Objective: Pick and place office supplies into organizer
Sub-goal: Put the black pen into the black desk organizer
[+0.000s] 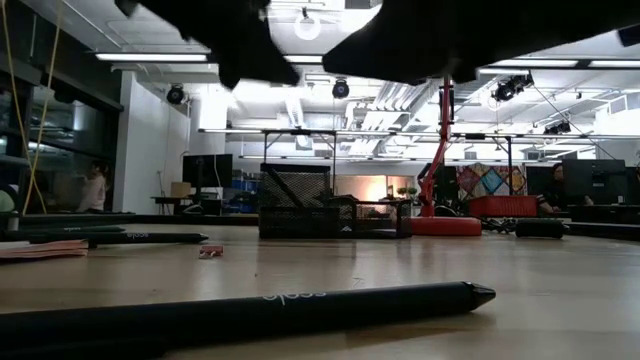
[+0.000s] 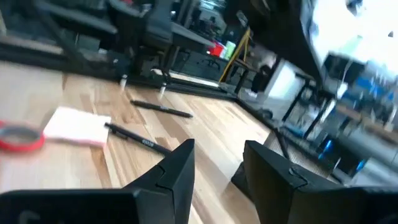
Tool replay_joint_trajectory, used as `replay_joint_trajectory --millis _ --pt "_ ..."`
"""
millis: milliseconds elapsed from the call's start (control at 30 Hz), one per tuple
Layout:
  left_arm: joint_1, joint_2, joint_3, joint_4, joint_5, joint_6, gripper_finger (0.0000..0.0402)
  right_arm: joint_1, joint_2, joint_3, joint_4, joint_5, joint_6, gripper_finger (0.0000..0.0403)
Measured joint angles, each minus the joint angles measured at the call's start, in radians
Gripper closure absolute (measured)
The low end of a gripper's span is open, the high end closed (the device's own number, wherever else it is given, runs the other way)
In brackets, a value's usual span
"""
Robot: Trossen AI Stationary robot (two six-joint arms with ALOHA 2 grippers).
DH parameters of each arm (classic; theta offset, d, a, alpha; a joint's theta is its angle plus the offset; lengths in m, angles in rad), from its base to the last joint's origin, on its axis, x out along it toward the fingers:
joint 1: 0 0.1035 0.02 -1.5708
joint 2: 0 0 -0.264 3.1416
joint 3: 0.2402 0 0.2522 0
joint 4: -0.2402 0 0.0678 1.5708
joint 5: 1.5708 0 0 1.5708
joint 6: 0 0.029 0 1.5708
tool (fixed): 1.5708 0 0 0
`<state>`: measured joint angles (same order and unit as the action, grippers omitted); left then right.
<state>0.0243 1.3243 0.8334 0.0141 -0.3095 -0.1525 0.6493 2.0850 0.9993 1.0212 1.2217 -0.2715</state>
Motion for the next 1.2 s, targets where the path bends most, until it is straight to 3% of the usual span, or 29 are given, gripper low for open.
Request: replay_joint_trajectory --millis 233,400,533,700,833,933,1200 --pt "-0.208 0.002 -0.117 0.263 -0.039 0.018 0.0319 0.024 0.000 0.000 -0.022 -0.045 0.006 0.0275" --pt "-0.311 -0.009 -0.237 0.502 -0.055 0.014 0.0319 0.021 0.000 0.000 -0.018 -0.405 0.097 0.0292" --pt "-0.366 -0.007 -0.308 0.588 -0.082 -0.010 0.0319 -0.009 -0.005 0.000 -0.068 -0.607 0.166 0.0310" --pt "-0.414 -0.004 -0.398 0.685 -0.108 -0.050 0.0318 -0.061 -0.085 0.000 -0.306 -0.838 0.314 0.0330" --pt "-0.454 -0.004 -0.472 0.797 -0.188 -0.061 0.0318 -0.071 -0.144 0.000 -0.541 -0.860 0.423 0.0347" --pt "-0.458 -0.004 -0.501 0.818 -0.222 -0.065 0.0318 -0.056 -0.157 0.000 -0.618 -0.859 0.471 0.0358" --pt "-0.457 -0.004 -0.508 0.854 -0.229 -0.081 0.0318 0.003 -0.148 0.000 -0.685 -0.681 0.599 0.0354"
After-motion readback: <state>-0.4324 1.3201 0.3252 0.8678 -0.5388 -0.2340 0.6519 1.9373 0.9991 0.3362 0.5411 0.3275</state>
